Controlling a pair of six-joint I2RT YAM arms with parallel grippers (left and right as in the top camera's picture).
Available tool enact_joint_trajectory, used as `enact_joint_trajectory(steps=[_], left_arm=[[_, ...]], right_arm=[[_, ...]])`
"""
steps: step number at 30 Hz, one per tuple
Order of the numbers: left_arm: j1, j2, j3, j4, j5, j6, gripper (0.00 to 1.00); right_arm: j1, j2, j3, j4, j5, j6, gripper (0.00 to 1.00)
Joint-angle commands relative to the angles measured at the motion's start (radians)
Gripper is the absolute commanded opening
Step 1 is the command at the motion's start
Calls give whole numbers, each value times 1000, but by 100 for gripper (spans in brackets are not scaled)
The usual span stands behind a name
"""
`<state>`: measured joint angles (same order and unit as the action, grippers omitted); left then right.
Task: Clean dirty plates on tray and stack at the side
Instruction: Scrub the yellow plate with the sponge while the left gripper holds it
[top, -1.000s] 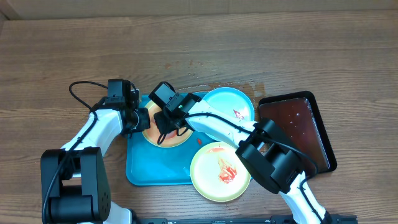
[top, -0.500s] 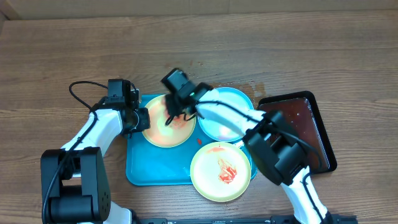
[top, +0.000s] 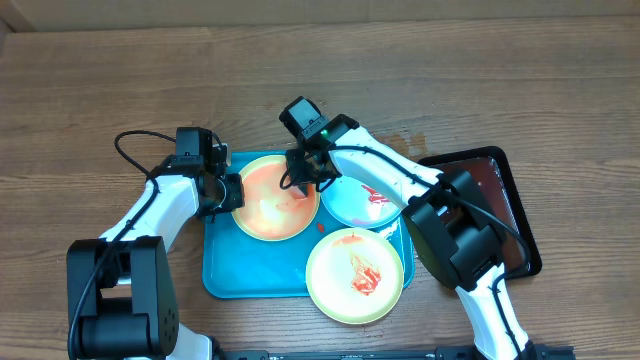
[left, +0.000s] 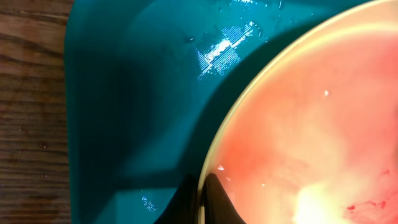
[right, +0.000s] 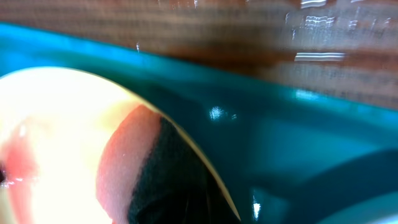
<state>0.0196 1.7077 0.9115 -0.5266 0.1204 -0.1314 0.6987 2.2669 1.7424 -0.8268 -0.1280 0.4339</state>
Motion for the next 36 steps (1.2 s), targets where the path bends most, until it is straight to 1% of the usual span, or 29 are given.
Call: enact_joint_trajectory(steps=[1,6,10,18,20,22,24,27,29,32,36], left_arm=[[3,42,-23,-14,-49,-8,5],[3,42,-23,-15,-49,-8,4],[3,42,-23,-16,-49,-9,4],[3,42,-23,-19,-49,-11,4],[3,42,-23,-21,-49,-11,4],[3,42,-23,-21,-49,-11,4],[3,42,-23,-22,-49,-11,4],[3,42,-23,-26,-49,-11,4],[3,42,-23,-26,-49,-11,4],[3,42,-23,-25,-49,-11,4],[3,42,-23,-24,-49,-11,4]], right_arm=[[16,20,-26,-51,-137,-55,4],[48,20,-26,-39,-298,-94,4],[85,20,-26,-9,-389,-90,4],[111,20,-26,69,-439,-31,4],[107,20,-26,91,-434,8,4],[98,20,-26,105,-391,51,4],[82,20,-26,101,-261,117,4],[55,20,-26,88,-172,131,4],[29,20,-26,49,-87,162,4],[-5,20,-26,-14,6,165,4],[-32,20,-26,-67,70,150,4]])
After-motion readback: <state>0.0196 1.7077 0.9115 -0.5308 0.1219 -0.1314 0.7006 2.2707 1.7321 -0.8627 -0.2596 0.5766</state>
